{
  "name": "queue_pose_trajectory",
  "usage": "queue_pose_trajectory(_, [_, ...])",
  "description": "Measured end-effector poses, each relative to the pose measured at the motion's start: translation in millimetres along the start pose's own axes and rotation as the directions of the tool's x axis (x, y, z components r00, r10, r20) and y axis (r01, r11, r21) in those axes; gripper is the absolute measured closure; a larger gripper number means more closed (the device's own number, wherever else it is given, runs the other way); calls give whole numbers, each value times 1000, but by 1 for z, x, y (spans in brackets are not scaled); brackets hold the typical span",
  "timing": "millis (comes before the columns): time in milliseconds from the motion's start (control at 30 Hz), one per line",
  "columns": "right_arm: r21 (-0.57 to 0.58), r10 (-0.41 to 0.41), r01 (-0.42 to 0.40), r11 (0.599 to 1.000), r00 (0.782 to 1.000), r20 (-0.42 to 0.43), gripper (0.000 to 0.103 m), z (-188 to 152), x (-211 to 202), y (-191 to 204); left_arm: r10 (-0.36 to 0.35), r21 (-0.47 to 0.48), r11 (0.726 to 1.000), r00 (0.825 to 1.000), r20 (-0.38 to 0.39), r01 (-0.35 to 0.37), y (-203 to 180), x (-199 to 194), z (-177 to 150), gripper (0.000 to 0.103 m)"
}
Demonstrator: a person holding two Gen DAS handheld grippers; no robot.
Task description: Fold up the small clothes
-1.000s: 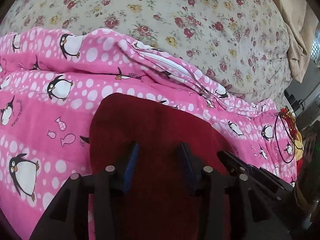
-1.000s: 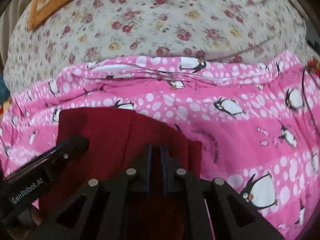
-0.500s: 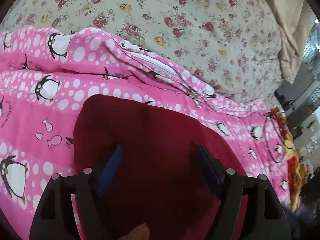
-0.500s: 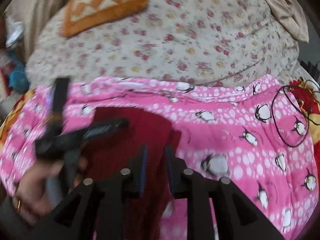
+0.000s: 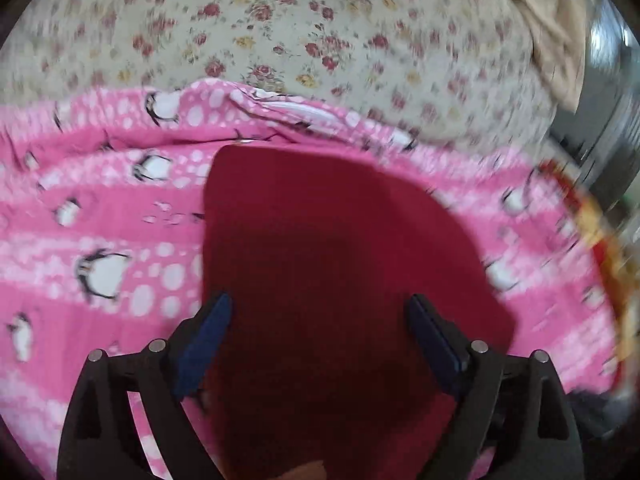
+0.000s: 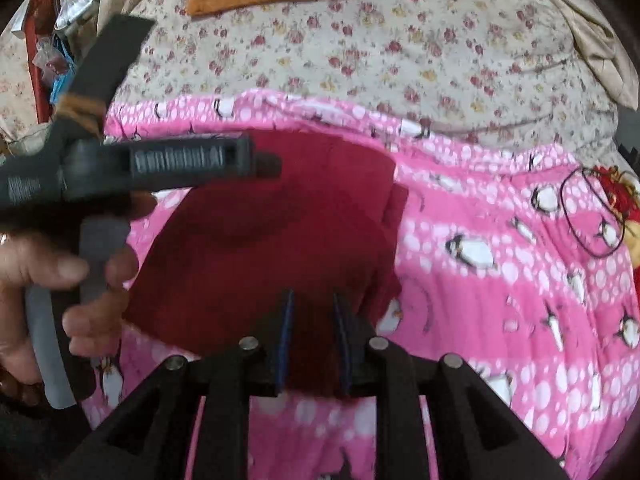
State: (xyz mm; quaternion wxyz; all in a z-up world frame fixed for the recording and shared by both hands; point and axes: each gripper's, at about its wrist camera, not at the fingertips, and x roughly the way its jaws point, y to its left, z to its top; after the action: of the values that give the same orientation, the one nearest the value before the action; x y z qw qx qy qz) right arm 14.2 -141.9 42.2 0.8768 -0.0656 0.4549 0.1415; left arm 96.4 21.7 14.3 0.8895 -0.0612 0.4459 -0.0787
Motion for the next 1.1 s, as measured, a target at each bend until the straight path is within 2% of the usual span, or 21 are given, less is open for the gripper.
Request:
queue_pose_trajectory(33, [7, -12, 13, 1000, 1000, -22, 81, -2, 2, -3, 24, 10, 1000, 1000, 6, -24, -3, -3, -3, 33])
queue_pose_trajectory(100, [54, 23, -21, 998, 999, -30, 81, -4, -4, -14, 23, -29, 999, 1000, 18, -22, -1, -16, -12, 34])
queue_pose_trajectory(167, [73, 37, -41, 996, 998, 54, 80, -5, -36, -22, -3, -64, 998, 1000, 26, 4, 2, -35, -27, 34])
queue_pose_trajectory(233, [34, 21, -26, 999, 987, 158, 76, -13, -72, -25, 24, -70, 997, 996, 88, -18, -3, -69, -49, 33])
queue_pose_trajectory(267, [25, 17, -22, 999, 981, 194, 68, -18, -84, -28, 36, -66, 997, 992, 120, -28, -9, -81, -57, 33])
queue_pose_trajectory(300, [22, 18, -24, 999, 975, 222, 53, -24, -95, -30, 46, -58, 998, 985, 166, -37, -17, -99, -69, 33])
queue_pose_trajectory(333, [23, 25, -32, 999, 968, 250, 44, -31, -104, -33, 47, -53, 998, 982, 183, -38, -21, -107, -76, 31])
queue_pose_trajectory(367, [25, 26, -34, 999, 964, 265, 31, -39, -110, -37, 56, -56, 997, 980, 190, -46, -25, -113, -84, 27])
queue_pose_trajectory(500, [3, -21, 21, 1000, 967, 256, 29, -54, -111, -34, 125, -73, 991, 982, 145, -115, -29, -107, -92, 26])
queue_pose_trajectory(567, [-27, -58, 67, 997, 961, 272, 29, -54, -110, -31, 181, -67, 983, 973, 144, -173, -32, -105, -92, 26])
queue_pose_trajectory(633, [-38, -85, 101, 994, 951, 297, 29, -57, -109, -30, 201, -64, 979, 967, 158, -193, -33, -105, -93, 26])
queue_pose_trajectory(733, [5, -117, 121, 993, 947, 300, 29, -61, -104, -37, 190, -60, 981, 970, 151, -183, -32, -104, -92, 26])
queue_pose_trajectory(900, [73, -120, 103, 992, 947, 299, 29, -59, -99, -46, 179, -63, 983, 974, 142, -172, -32, -101, -91, 26])
queue_pose_trajectory(1100, [67, -121, 106, 992, 951, 285, 29, -58, -92, -43, 157, -75, 986, 980, 123, -149, -30, -97, -88, 26])
